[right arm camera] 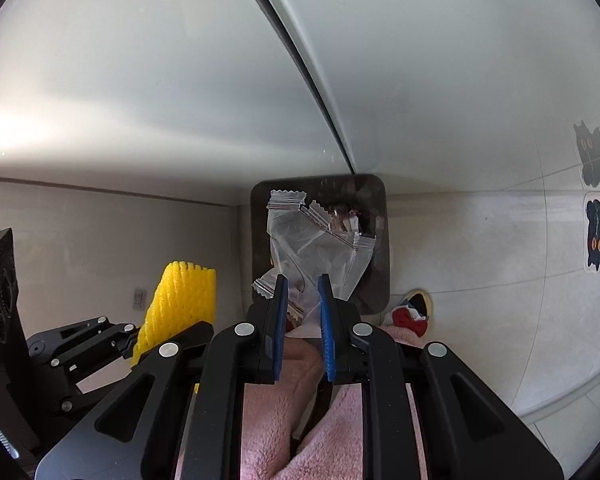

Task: Collect trash
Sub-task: 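Carry foam net and wrapper down over the bin and open both tools, then raise both tools back toward the counter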

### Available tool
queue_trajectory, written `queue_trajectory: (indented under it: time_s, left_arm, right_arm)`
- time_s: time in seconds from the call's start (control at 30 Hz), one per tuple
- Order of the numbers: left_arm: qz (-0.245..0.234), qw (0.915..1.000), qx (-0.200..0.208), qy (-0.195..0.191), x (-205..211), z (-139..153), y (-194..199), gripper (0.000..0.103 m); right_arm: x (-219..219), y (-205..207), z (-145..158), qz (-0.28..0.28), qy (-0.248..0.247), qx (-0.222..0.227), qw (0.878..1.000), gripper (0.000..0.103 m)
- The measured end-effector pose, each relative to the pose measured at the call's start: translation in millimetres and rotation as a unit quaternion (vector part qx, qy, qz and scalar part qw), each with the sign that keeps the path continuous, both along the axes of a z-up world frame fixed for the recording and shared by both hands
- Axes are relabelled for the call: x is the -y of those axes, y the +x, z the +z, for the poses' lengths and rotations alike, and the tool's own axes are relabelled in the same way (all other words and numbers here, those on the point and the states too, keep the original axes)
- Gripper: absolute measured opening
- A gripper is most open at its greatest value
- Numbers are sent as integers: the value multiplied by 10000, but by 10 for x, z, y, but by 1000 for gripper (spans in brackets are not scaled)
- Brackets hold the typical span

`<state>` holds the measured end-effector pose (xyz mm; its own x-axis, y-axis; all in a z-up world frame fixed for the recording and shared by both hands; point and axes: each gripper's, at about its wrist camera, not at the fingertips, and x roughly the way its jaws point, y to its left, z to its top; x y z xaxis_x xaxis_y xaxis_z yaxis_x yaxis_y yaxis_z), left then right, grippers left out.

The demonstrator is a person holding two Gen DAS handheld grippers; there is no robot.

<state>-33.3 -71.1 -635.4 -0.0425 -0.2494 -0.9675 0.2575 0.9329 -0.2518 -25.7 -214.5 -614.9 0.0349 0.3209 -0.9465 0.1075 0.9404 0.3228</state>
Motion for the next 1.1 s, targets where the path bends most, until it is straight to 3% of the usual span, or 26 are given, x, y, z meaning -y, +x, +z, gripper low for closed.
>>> queue_trajectory:
  time_s: [0.1,0.2,0.27,0.33,0.4,0.47,0.53,0.63,0.8,1.1]
  left_arm:
    - [10,10000,43,-24,-5,36,19,24]
    - [76,9999,70,4,-25,70,50,49]
    - [112,9998,129,61,-45,118,66,53]
    - [153,9997,164,91,-77,167,70,63]
    - [166,9996,202,143,-108,238,71,72]
    - [167,9993,278,199,-142,347,61,83]
    - [136,9991,353,183,-157,497,49,94]
    - [48,9987,475,181,-190,722,56,95]
    - [-1,9968,799,102,-233,1233,22,95]
    - [159,9876,1560,-14,-452,2239,-31,95]
  right_arm:
    - [2,26,6,-10,36,-15,10000,19]
    - [20,44,9,-16,35,-86,10000,20]
    - [33,58,16,-65,8,-75,10000,40]
    - [52,69,47,-99,-37,-44,9999,53]
    - [77,72,90,-123,-74,-47,9999,55]
    - [102,63,181,-107,-167,-11,9998,72]
    - [123,57,316,-50,-264,79,9996,81]
    - [147,18,594,81,-446,223,9987,99]
    - [166,-48,1083,335,-618,439,9966,99]
    - [301,-99,2004,233,-530,885,9944,100]
